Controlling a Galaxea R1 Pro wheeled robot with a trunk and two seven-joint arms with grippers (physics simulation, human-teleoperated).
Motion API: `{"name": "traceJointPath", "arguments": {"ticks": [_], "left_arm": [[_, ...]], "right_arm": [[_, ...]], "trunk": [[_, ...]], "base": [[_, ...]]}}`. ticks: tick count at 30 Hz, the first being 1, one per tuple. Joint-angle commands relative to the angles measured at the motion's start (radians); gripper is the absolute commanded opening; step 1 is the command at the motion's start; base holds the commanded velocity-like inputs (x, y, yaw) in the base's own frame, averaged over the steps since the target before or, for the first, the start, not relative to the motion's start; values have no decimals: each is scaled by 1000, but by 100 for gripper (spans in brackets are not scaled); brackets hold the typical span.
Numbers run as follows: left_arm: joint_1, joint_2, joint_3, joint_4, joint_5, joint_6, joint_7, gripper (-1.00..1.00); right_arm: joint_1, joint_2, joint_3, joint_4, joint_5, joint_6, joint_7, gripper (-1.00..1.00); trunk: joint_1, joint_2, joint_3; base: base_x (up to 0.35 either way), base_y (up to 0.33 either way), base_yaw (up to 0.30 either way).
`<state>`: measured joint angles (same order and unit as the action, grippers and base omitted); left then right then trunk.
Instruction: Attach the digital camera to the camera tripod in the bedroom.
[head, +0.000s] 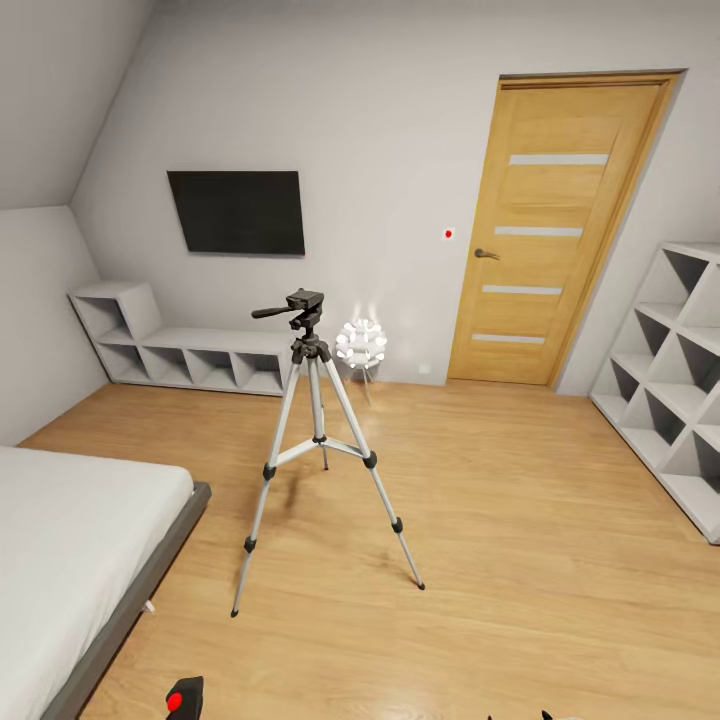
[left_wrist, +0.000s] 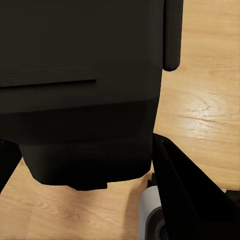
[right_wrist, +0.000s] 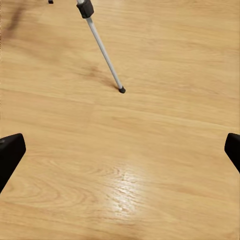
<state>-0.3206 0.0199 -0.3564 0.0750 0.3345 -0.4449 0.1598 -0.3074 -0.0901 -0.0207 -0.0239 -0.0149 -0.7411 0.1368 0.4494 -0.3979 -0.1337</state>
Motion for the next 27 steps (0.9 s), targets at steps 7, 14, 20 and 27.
{"name": "traceJointPath", "arguments": {"ticks": [7, 14, 20, 27], "left_arm": [[-2, -1, -9, 3, 3, -5, 3, -100], [-2, 0, -9, 3, 3, -5, 3, -100], [-2, -1, -9, 3, 3, -5, 3, -100], [-2, -1, -9, 3, 3, -5, 3, -100]], "right_arm": [[-1, 1, -2, 1, -2, -3, 6, 100], [-1, 0, -4, 1, -2, -2, 6, 100], [-1, 1, -3, 1, -2, -3, 5, 100], [-1, 4, -3, 0, -3, -4, 5, 100]], "trunk": [[1, -2, -2], [1, -2, -2], [1, -2, -2], [1, -2, -2]], "base": [[0, 0, 0], [0, 0, 0], [0, 0, 0], [0, 0, 0]]}}
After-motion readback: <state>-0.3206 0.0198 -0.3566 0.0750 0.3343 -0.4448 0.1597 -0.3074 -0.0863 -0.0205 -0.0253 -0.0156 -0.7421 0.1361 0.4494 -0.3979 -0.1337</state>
